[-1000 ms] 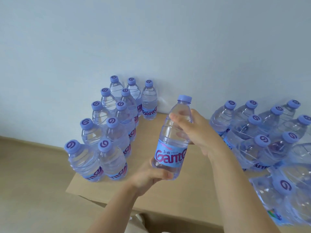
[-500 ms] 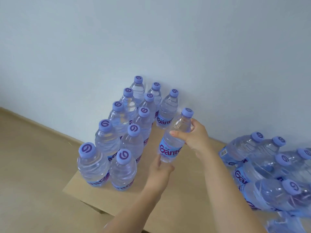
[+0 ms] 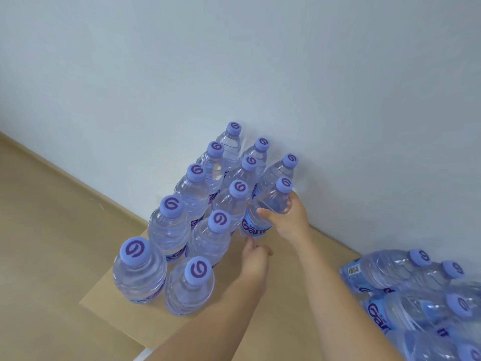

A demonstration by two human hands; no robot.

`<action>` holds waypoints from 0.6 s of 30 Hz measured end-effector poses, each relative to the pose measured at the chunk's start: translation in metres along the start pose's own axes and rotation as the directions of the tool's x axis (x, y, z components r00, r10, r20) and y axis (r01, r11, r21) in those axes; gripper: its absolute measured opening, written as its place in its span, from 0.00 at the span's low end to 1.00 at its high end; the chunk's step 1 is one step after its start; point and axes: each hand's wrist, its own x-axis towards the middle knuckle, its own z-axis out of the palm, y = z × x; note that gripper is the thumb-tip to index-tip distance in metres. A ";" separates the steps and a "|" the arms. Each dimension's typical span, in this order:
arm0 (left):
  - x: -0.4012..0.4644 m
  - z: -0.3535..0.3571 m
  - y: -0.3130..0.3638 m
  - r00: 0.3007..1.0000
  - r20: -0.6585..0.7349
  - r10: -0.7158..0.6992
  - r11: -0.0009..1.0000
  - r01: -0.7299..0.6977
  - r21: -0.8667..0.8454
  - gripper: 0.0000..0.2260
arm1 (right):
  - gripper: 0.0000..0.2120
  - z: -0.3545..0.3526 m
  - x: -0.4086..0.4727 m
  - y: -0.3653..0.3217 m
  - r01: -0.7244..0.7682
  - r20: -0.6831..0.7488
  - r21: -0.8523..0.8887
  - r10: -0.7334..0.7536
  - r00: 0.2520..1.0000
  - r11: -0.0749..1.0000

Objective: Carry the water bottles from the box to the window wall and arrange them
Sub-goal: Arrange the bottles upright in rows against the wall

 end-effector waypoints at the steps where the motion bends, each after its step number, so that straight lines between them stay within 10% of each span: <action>1: 0.003 0.002 0.004 1.000 -0.009 -0.006 1.000 0.006 -0.020 0.33 | 0.24 0.002 0.004 0.000 0.009 0.006 0.016 -0.009 1.000 1.000; 18: 0.003 0.002 0.006 1.000 -0.007 -0.026 0.994 0.026 0.103 0.35 | 0.39 0.006 0.006 0.009 0.022 0.007 -0.015 -0.021 1.000 1.000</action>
